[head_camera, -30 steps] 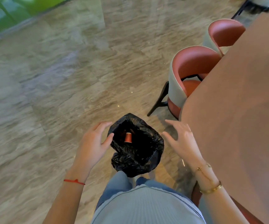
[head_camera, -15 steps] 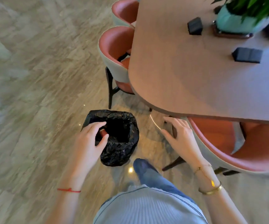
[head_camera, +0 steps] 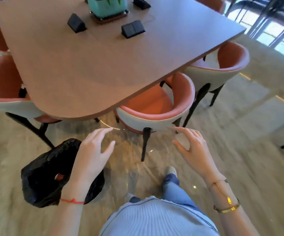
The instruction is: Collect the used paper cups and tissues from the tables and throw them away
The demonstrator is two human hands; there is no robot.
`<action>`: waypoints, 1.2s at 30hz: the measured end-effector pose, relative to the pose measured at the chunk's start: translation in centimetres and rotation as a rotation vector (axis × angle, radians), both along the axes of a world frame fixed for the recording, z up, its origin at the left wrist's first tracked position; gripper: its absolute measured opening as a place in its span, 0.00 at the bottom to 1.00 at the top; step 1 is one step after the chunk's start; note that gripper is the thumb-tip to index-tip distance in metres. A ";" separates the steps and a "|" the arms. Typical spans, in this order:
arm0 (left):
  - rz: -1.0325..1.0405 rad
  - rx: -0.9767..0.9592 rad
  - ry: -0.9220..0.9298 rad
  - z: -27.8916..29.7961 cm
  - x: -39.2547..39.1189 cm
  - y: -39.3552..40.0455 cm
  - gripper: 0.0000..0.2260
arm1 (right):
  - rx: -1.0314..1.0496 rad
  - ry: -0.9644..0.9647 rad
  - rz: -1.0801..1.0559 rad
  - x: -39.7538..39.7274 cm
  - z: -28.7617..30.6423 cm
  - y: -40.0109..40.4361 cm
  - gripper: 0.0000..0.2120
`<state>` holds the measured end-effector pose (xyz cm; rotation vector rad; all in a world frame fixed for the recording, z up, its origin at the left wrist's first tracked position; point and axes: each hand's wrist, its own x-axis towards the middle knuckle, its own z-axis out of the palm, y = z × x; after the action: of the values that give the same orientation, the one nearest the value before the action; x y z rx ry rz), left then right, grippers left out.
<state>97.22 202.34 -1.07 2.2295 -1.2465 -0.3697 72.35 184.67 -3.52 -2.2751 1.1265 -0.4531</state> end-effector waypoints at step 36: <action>-0.761 -0.142 0.090 -1.0 -36.6 -74.6 0.15 | -0.044 -0.060 -0.936 -41.3 -0.9 -49.1 0.17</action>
<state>60.63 127.79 -2.08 1.5281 -1.9665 -0.6276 31.01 135.59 -4.44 -1.6162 2.1213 -0.8807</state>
